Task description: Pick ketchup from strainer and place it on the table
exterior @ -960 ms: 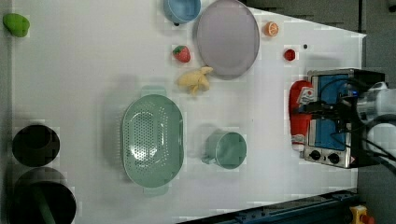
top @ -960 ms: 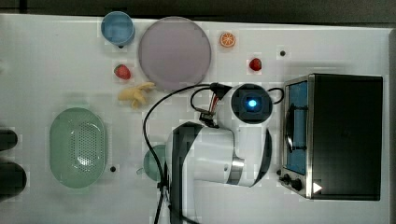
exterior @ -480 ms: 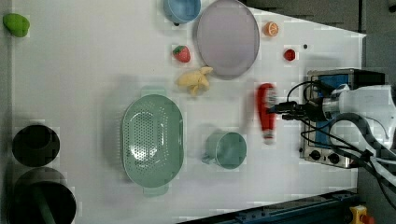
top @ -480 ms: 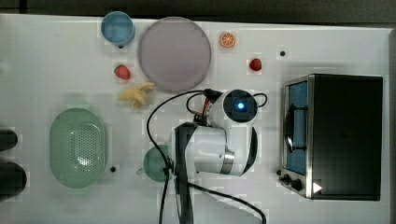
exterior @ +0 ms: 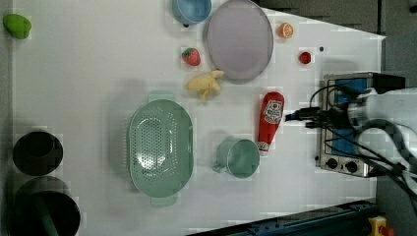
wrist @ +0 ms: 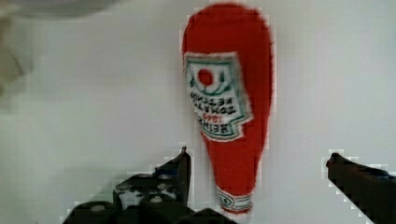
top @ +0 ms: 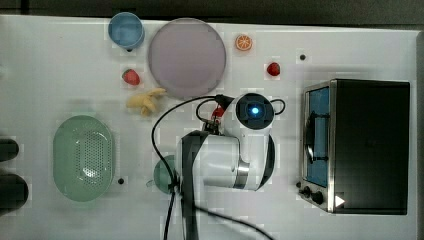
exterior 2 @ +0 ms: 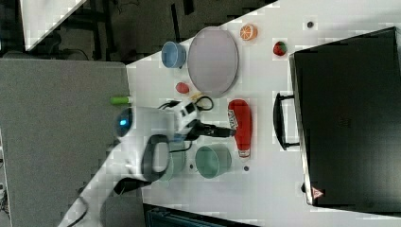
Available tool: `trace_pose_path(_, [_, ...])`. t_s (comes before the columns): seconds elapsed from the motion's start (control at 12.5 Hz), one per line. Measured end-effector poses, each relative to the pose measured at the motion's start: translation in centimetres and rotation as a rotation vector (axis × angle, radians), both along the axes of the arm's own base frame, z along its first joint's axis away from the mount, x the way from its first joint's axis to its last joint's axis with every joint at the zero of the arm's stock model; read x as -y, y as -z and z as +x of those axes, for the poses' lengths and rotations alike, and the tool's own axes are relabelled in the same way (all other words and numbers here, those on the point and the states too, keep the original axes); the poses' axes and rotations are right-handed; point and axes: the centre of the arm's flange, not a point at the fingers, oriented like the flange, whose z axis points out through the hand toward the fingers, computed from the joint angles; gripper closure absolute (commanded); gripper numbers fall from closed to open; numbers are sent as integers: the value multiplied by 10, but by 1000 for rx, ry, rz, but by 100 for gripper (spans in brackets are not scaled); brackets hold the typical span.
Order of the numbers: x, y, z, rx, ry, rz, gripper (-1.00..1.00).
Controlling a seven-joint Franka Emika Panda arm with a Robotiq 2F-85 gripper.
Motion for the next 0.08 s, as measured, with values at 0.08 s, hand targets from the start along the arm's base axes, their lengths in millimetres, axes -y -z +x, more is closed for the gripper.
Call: trace_pose_path(0.08, [1,-32,4,14,41,-21,-100])
